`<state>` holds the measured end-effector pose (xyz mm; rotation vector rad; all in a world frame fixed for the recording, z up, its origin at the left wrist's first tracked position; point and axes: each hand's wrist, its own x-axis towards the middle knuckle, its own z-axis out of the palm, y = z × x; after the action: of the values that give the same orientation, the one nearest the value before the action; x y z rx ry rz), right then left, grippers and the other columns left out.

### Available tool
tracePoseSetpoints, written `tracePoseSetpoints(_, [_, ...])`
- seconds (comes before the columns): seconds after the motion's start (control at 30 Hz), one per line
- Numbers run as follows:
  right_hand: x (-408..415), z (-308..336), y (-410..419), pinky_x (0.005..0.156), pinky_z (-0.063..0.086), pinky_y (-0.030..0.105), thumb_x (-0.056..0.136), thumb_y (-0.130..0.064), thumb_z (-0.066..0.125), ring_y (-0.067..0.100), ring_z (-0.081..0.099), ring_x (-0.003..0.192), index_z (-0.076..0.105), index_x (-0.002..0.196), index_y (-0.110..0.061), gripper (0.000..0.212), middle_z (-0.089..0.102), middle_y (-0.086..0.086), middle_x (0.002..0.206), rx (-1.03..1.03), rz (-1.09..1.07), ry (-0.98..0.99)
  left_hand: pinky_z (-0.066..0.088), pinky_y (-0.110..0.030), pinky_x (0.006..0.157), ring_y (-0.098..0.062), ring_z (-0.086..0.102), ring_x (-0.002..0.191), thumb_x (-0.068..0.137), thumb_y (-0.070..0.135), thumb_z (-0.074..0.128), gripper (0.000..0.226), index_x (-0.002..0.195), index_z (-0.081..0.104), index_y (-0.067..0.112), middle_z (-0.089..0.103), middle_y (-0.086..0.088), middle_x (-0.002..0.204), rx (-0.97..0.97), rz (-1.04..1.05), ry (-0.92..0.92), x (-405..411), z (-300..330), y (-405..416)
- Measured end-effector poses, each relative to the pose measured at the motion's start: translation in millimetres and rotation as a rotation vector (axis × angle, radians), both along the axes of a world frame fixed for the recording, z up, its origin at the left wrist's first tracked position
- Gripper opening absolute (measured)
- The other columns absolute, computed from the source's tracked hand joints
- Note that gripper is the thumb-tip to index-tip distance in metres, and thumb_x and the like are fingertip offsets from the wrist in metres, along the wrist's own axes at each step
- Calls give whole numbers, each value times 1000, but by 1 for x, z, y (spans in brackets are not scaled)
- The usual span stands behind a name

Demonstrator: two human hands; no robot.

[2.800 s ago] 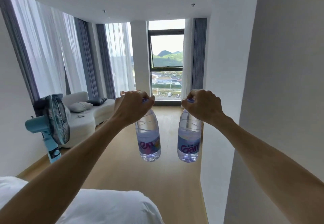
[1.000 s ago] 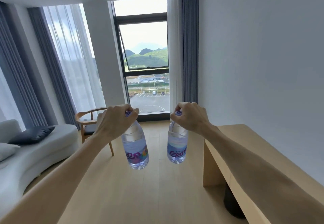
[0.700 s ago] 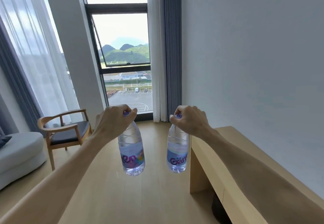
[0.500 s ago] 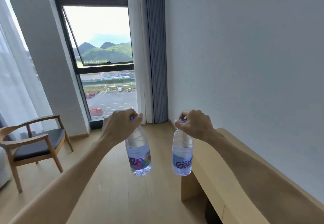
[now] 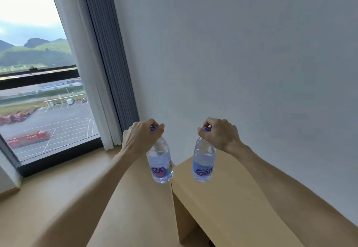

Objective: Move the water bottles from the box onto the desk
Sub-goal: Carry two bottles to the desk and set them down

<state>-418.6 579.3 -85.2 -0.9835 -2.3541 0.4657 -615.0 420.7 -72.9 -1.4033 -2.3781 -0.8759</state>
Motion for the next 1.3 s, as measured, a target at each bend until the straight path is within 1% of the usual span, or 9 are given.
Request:
tracePoseSetpoints(0.13, [-12, -15, 65, 68, 42, 30, 85, -48, 57, 18, 62, 77, 62, 82, -26, 23, 68, -10, 79, -22, -71, -27, 39, -28, 60, -18, 60, 69, 89, 53, 48, 32, 69, 55, 30, 64, 9, 69, -36, -22, -18, -22, -17, 74])
tracePoseSetpoints(0.3, [-20, -46, 139, 69, 46, 31, 87, -47, 56, 18, 62, 77, 61, 83, -25, 23, 67, -8, 80, -89, -107, -92, 35, -24, 56, -16, 59, 70, 91, 51, 49, 30, 80, 63, 27, 63, 11, 71, -105, -84, -51, -36, -41, 162])
tracePoseSetpoints(0.57, [-10, -94, 220, 67, 52, 34, 89, -39, 59, 18, 61, 74, 60, 84, -18, 21, 66, -5, 78, -228, -204, -26, 42, -27, 61, -17, 60, 78, 92, 47, 51, 27, 88, 62, 23, 64, 11, 83, -236, -266, -166, -37, -90, 292])
tracePoseSetpoints(0.63, [-6, -100, 236, 69, 52, 35, 90, -38, 59, 18, 61, 75, 60, 84, -18, 21, 66, -5, 79, -257, -239, -13, 45, -28, 66, -16, 60, 79, 92, 47, 51, 25, 87, 61, 25, 65, 12, 85, -271, -302, -184, -35, -100, 321])
tracePoseSetpoints(0.73, [0, -110, 258, 72, 52, 35, 89, -35, 60, 20, 62, 78, 62, 87, -16, 20, 67, -3, 81, -293, -294, -31, 39, -28, 65, -15, 58, 80, 92, 47, 50, 23, 86, 59, 27, 64, 14, 86, -320, -356, -195, -32, -115, 362])
tracePoseSetpoints(0.83, [4, -122, 276, 71, 52, 35, 89, -37, 60, 19, 62, 78, 62, 87, -18, 19, 67, -4, 81, -340, -340, -58, 38, -27, 64, -14, 58, 81, 92, 46, 50, 23, 87, 60, 26, 63, 15, 87, -359, -432, -213, -31, -131, 399])
tracePoseSetpoints(0.97, [2, -141, 296, 72, 53, 35, 86, -39, 61, 18, 61, 81, 61, 87, -21, 18, 66, -5, 85, -407, -412, -78, 44, -27, 61, -16, 59, 78, 91, 41, 53, 21, 87, 61, 21, 63, 11, 83, -408, -575, -260, -31, -153, 443])
tracePoseSetpoints(1.1, [-12, -156, 310, 71, 52, 32, 86, -37, 62, 17, 61, 83, 62, 89, -20, 17, 66, -4, 88, -426, -499, -74, 48, -29, 65, -17, 60, 77, 89, 37, 56, 20, 85, 62, 18, 65, 8, 83, -458, -715, -301, -36, -173, 482])
tracePoseSetpoints(1.3, [-33, -172, 330, 69, 49, 27, 85, -34, 66, 15, 60, 82, 64, 89, -17, 17, 66, -4, 87, -421, -597, -41, 40, -17, 60, -13, 57, 76, 91, 31, 57, 19, 88, 63, 14, 63, 7, 83, -492, -902, -300, -42, -196, 522])
